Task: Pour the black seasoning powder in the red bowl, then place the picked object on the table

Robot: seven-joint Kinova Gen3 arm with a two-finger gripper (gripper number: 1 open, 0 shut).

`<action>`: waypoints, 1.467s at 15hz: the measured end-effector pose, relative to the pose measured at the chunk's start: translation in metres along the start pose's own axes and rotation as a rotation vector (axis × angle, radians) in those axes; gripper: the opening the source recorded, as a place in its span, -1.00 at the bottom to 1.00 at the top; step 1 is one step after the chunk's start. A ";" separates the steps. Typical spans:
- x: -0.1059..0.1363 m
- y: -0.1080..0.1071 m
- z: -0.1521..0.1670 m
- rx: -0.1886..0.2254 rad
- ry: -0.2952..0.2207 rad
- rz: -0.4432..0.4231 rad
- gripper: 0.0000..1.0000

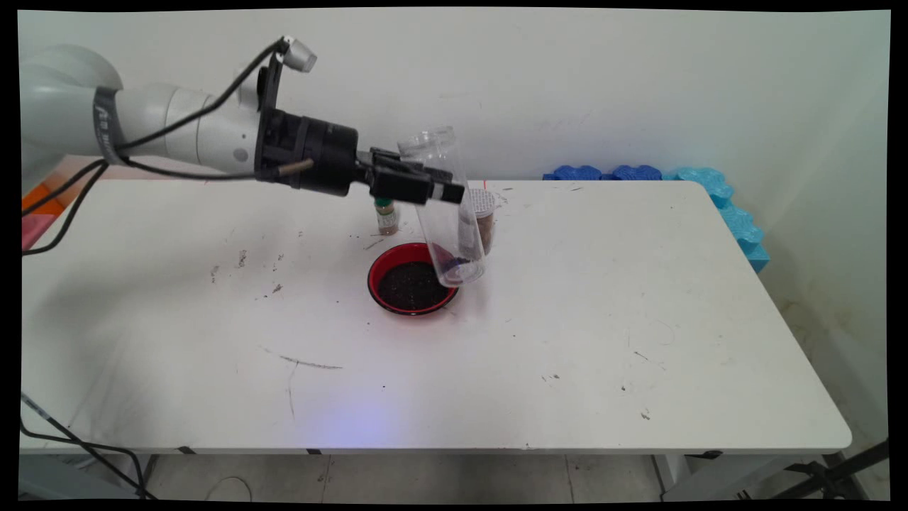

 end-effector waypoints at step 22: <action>-0.078 0.033 0.055 -0.007 -0.096 0.448 -1.00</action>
